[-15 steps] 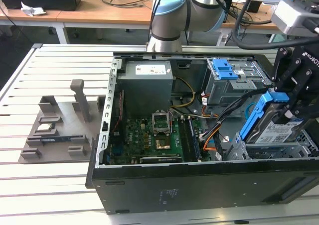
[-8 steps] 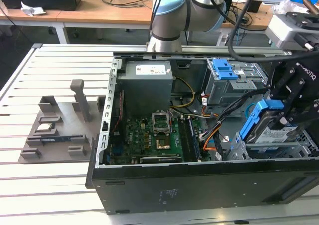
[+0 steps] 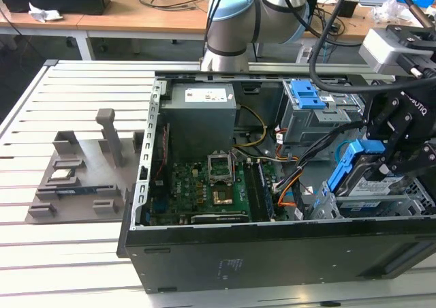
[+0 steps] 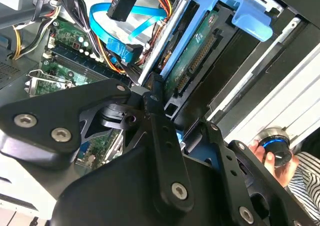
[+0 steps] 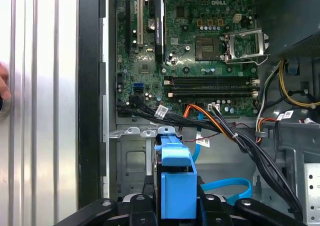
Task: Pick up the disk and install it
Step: 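Insert the disk into the insertion slot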
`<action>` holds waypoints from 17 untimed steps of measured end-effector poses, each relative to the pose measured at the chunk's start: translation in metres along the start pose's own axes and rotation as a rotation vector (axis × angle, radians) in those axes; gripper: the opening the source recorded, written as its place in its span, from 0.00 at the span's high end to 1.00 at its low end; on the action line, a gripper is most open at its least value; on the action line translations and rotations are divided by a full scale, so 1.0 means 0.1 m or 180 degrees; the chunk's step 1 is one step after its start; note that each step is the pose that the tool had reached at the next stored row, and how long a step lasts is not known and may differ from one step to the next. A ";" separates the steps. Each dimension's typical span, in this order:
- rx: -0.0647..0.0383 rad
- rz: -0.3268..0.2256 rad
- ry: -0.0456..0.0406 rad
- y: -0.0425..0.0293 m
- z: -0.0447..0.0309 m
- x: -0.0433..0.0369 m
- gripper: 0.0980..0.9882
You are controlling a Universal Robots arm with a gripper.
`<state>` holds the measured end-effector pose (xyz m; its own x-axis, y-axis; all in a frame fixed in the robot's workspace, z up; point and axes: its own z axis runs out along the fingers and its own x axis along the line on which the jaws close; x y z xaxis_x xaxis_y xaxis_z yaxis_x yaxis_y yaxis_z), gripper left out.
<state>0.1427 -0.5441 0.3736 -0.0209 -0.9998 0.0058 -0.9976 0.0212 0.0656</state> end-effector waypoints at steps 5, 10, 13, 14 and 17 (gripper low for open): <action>0.0000 0.0000 0.0000 0.000 0.001 0.000 0.61; 0.0000 0.0000 0.0000 0.000 0.001 0.000 0.78; 0.0000 0.0000 0.0000 0.000 0.002 0.000 0.98; 0.0000 0.0000 0.0000 0.000 0.002 0.000 0.99; 0.0000 0.0000 0.0000 0.000 0.003 0.000 0.99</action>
<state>0.1427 -0.5441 0.3733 -0.0209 -0.9998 0.0058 -0.9976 0.0212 0.0655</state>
